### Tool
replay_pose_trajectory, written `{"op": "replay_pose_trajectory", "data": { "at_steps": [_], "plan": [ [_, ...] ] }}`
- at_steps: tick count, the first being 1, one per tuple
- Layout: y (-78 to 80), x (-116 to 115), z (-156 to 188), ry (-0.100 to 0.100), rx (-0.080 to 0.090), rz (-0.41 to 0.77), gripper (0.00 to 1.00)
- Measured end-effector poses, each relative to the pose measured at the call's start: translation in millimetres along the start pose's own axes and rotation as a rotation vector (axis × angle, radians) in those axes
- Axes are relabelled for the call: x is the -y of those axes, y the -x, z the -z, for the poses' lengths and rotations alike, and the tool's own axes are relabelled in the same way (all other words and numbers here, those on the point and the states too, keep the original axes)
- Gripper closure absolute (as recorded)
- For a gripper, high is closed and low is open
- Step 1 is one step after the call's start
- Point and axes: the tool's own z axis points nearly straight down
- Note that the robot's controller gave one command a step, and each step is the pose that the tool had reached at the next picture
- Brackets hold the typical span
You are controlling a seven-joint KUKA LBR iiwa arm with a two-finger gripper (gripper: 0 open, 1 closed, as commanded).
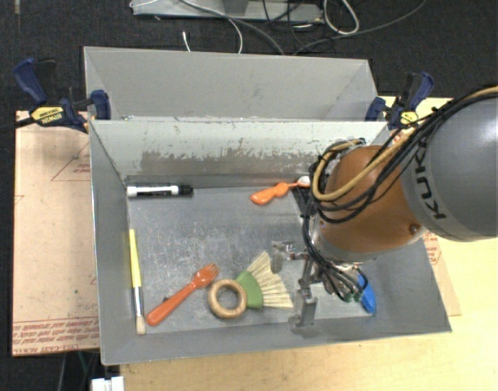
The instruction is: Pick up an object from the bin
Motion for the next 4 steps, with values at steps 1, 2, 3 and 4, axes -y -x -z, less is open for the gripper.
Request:
{"op": "replay_pose_trajectory", "data": {
  "at_steps": [1,2,3,4],
  "plan": [
    [7.6,-4,-62,0.0,0.024,-0.138,0.0],
    [8.2,-20,-60,0.002,0.015,-0.163,1.0],
    [8.2,-20,-60,0.002,0.015,-0.164,1.0],
    [8.1,-20,-58,0.002,0.016,-0.164,1.0]
  ]
}}
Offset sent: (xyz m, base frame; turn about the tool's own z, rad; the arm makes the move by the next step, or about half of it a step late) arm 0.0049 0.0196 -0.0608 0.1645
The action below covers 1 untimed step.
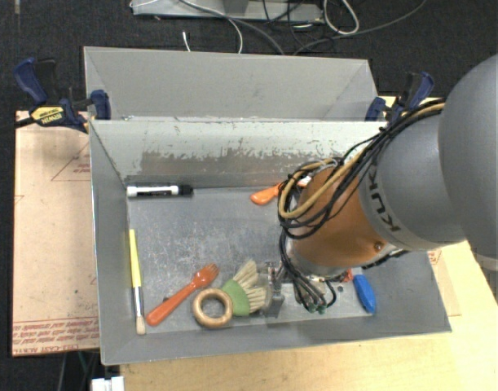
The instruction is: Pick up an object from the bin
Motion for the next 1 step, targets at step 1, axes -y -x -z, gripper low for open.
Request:
{"op": "replay_pose_trajectory", "data": {
  "at_steps": [1],
  "plan": [
    [0.1,-0.1,2.7,0.0,0.0,0.0,1.0]
  ]
}}
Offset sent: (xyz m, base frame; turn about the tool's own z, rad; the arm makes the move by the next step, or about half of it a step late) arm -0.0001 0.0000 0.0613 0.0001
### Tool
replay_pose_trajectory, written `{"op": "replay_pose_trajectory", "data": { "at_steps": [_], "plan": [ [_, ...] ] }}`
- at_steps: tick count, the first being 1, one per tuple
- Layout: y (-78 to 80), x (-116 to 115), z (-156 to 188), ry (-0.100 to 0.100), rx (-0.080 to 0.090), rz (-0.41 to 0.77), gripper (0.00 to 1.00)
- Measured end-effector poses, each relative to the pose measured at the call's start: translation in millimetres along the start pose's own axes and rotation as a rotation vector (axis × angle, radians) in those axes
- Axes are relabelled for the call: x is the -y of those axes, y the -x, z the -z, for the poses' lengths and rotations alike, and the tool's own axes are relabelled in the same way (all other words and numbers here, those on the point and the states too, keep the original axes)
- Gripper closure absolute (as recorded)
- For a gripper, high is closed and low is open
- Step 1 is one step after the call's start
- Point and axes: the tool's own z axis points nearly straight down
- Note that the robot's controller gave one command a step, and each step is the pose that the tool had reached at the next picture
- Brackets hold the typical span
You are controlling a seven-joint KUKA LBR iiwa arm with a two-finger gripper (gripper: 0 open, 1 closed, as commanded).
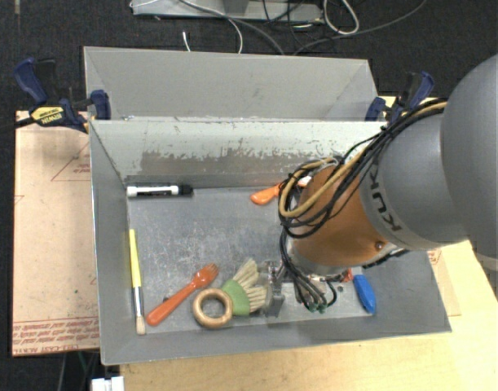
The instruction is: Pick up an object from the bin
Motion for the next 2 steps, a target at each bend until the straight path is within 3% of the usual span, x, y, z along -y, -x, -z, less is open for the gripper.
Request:
{"op": "replay_pose_trajectory", "data": {
  "at_steps": [1,2],
  "plan": [
    [-1.4,0,32,0.0,-0.006,0.0,1.0],
    [0.6,-1,59,0.001,-0.001,0.001,1.0]
  ]
}}
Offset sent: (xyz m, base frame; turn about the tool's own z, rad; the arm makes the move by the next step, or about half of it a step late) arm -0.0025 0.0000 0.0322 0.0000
